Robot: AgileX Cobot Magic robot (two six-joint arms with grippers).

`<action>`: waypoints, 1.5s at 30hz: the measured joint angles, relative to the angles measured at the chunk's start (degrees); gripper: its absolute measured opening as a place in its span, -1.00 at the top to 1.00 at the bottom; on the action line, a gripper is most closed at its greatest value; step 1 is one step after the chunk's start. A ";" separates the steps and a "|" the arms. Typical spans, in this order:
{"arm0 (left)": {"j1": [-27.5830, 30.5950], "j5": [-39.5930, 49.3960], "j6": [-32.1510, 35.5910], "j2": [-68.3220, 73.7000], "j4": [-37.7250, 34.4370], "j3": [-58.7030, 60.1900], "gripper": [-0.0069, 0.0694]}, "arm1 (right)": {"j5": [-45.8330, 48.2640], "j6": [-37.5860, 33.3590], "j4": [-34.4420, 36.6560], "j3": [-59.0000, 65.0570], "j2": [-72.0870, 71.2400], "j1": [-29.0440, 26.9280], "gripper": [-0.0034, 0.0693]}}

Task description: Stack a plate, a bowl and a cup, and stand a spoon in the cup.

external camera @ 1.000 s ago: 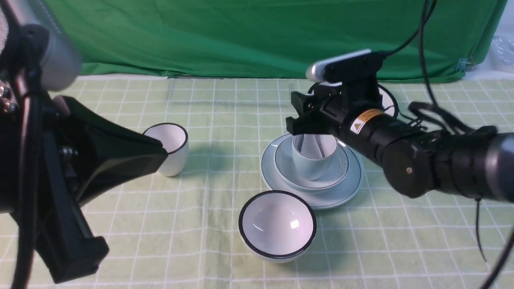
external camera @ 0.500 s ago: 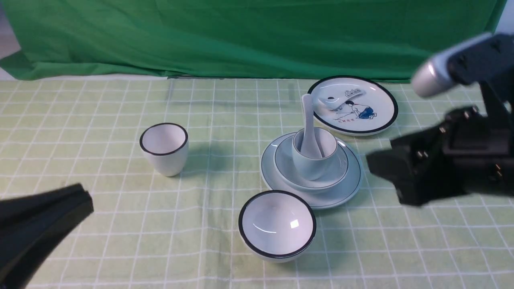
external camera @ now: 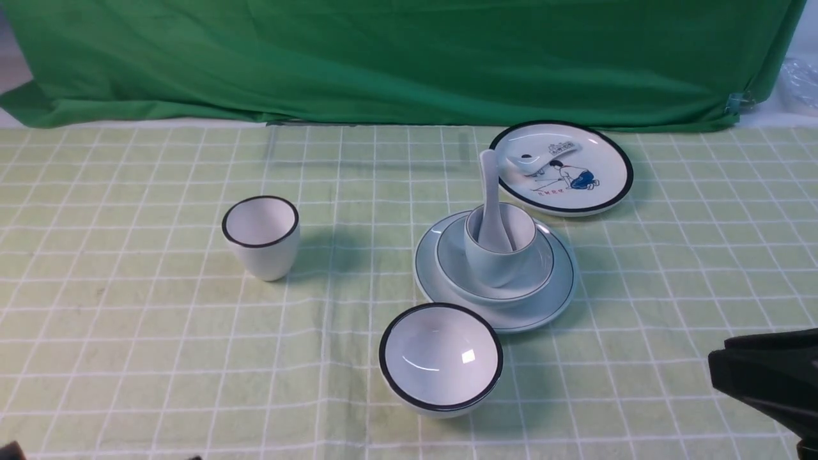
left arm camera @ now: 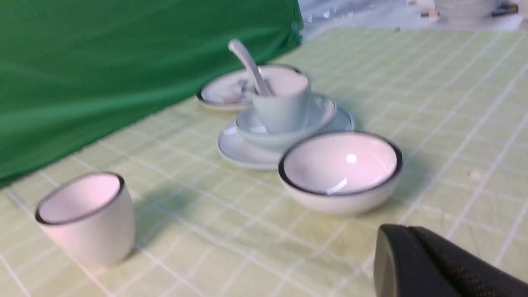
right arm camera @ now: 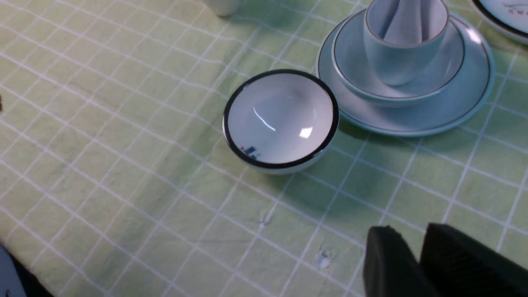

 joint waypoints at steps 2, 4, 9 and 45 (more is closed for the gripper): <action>0.00 5.28 -0.05 0.00 0.00 0.13 0.81 | -0.17 0.00 -0.22 0.00 0.00 0.00 0.46; 0.00 7.23 -0.05 0.00 0.00 0.19 0.81 | -1.10 0.00 -2.21 0.18 -0.55 -1.16 0.48; 0.00 7.05 -0.11 0.00 0.05 0.19 0.81 | -6.14 -9.61 0.91 7.18 -8.10 -13.66 0.83; 0.00 6.67 -0.26 0.00 0.41 0.19 0.81 | -20.11 -13.56 1.54 41.95 -40.96 -32.89 0.76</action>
